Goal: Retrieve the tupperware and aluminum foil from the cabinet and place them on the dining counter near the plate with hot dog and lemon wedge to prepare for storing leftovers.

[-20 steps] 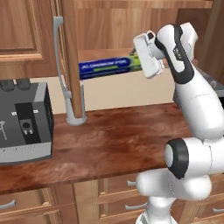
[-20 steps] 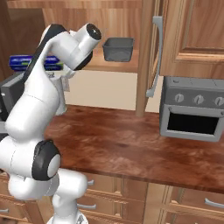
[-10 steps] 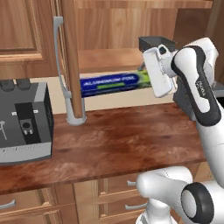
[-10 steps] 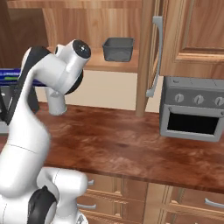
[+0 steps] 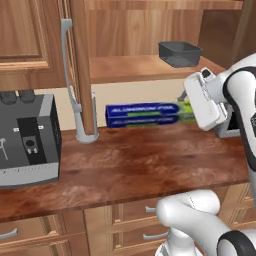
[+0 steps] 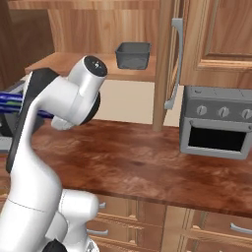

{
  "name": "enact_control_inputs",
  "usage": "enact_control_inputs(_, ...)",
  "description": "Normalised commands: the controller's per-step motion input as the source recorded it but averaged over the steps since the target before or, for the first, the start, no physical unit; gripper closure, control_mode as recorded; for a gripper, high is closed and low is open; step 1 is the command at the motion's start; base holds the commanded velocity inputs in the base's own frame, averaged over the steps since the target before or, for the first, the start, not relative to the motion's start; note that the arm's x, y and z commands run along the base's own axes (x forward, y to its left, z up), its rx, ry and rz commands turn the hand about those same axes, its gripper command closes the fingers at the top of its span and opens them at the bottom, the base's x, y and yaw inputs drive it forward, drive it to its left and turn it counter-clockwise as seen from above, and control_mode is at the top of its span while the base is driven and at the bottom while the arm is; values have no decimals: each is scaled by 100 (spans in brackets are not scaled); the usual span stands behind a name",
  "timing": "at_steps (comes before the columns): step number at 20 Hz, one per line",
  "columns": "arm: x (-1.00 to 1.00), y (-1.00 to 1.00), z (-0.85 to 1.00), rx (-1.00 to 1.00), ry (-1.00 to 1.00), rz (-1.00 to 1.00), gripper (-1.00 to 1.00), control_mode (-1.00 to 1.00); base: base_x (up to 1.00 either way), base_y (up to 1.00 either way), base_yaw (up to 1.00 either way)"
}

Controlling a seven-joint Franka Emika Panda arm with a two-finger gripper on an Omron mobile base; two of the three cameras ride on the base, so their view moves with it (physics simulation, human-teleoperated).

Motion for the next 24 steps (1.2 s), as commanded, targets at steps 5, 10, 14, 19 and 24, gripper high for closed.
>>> enact_control_inputs(5, -29, -31, -7, 0, 26, -15, 100, -100, 0, 0, 0)
enact_control_inputs(10, -25, -3, -2, 0, 13, -3, 100, 100, -33, 4, 2)
enact_control_inputs(14, 0, 0, 0, 0, 0, 0, 100, 100, -100, 37, 27)
enact_control_inputs(19, 0, 0, 0, 0, 0, 0, 100, 100, -100, 49, 58)
enact_control_inputs(24, 0, 0, 0, 0, 0, 0, 100, 100, -56, 43, 84)
